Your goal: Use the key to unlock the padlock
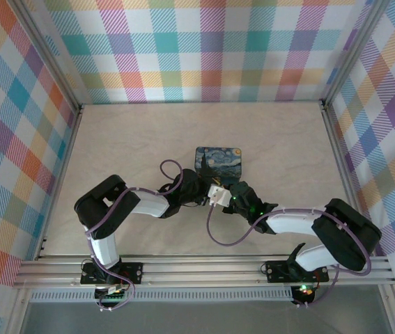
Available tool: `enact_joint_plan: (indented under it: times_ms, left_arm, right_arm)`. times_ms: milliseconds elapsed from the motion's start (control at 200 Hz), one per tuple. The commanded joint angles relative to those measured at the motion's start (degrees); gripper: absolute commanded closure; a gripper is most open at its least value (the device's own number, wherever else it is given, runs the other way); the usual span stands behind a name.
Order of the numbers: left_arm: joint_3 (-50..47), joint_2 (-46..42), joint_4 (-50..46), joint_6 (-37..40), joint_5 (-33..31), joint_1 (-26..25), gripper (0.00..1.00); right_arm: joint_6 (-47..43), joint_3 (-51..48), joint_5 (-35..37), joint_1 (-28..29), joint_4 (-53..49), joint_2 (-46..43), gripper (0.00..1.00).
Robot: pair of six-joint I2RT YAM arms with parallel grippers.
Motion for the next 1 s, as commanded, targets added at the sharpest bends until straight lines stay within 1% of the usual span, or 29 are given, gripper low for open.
enact_joint_plan:
  times_ms: [0, 180, 310, 410, 490, 625, 705, 810, 975, 995]
  left_arm:
    - [1.88, -2.02, 0.94, -0.19, 1.27, 0.26, 1.00]
    - [2.01, -2.10, 0.95, -0.23, 1.18, 0.19, 1.00]
    - [2.05, -2.13, 1.00, -0.37, 1.09, 0.23, 1.00]
    - [2.02, -2.25, 0.98, -0.36, 0.94, 0.26, 1.00]
    - [2.03, -2.41, 0.96, -0.36, 0.92, 0.27, 1.00]
    - [1.90, -2.50, 0.90, -0.28, 1.03, 0.25, 1.00]
    - [1.66, -2.57, 0.88, -0.27, 1.07, 0.23, 1.00]
    - [1.18, -2.33, 0.92, -0.09, 0.93, 0.06, 1.00]
    - [0.45, -2.28, 0.61, 1.60, 0.88, -0.03, 1.00]
    - [0.37, -2.38, 0.41, 1.92, 0.84, -0.01, 0.98]
  right_arm:
    - [2.91, 1.48, 0.13, -0.26, 1.08, -0.21, 1.00]
    - [9.19, 4.37, -0.54, -0.28, -3.71, -1.54, 1.00]
    - [15.49, 8.09, -1.52, -0.20, -8.85, -1.98, 1.00]
    - [21.08, 9.84, -2.07, -0.19, -10.00, -1.81, 1.00]
    - [27.79, 9.73, -3.72, -0.20, -8.87, -1.32, 1.00]
    - [39.03, 7.10, -5.73, -0.20, -2.07, 0.91, 1.00]
    - [42.52, 6.06, -6.12, -0.21, 0.89, 2.62, 1.00]
    - [46.35, 5.44, -8.03, -0.20, 2.76, 3.88, 1.00]
    - [51.43, 3.11, -8.89, -0.27, 4.95, 5.14, 1.00]
    - [52.01, 2.75, -9.13, -0.26, 5.25, 5.30, 1.00]
